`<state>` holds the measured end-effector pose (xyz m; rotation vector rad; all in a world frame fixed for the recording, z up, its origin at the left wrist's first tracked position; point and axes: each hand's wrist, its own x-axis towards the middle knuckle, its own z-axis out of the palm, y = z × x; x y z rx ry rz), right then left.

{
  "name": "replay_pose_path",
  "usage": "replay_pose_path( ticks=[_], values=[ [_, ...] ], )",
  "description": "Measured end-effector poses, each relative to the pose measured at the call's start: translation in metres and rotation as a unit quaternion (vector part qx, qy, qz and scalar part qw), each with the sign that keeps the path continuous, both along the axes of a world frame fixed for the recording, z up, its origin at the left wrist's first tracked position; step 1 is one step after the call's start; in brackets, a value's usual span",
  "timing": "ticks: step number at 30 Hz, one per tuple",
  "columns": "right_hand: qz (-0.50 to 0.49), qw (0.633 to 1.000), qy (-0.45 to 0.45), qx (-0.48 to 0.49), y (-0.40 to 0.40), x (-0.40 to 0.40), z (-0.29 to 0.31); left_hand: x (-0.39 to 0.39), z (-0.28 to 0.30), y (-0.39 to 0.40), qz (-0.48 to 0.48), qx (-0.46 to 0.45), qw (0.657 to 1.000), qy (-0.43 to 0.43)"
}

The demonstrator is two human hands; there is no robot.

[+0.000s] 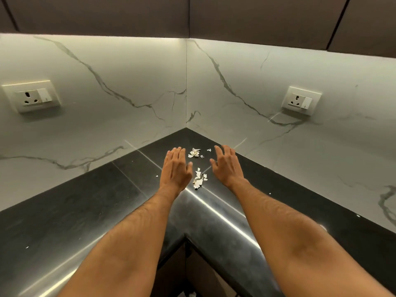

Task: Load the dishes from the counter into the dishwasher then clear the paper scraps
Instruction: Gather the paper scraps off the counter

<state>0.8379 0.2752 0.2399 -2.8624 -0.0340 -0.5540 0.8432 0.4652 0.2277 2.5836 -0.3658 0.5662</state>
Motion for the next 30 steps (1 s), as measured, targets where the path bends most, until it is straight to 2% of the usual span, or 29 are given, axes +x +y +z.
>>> replay_pose_path(
  ticks=[6,20,30],
  values=[
    [0.024,0.999,0.021,0.017,-0.028,0.070,-0.011,0.057,-0.011,-0.023,0.014,0.015,1.000,0.017],
    [0.004,0.992,0.099,0.075,-0.051,0.200,-0.076,0.182,-0.074,-0.032,0.002,0.040,0.996,0.083],
    [0.002,0.968,0.208,0.144,-0.050,0.291,-0.147,0.291,-0.131,-0.044,-0.054,0.012,0.987,0.154]
  ],
)
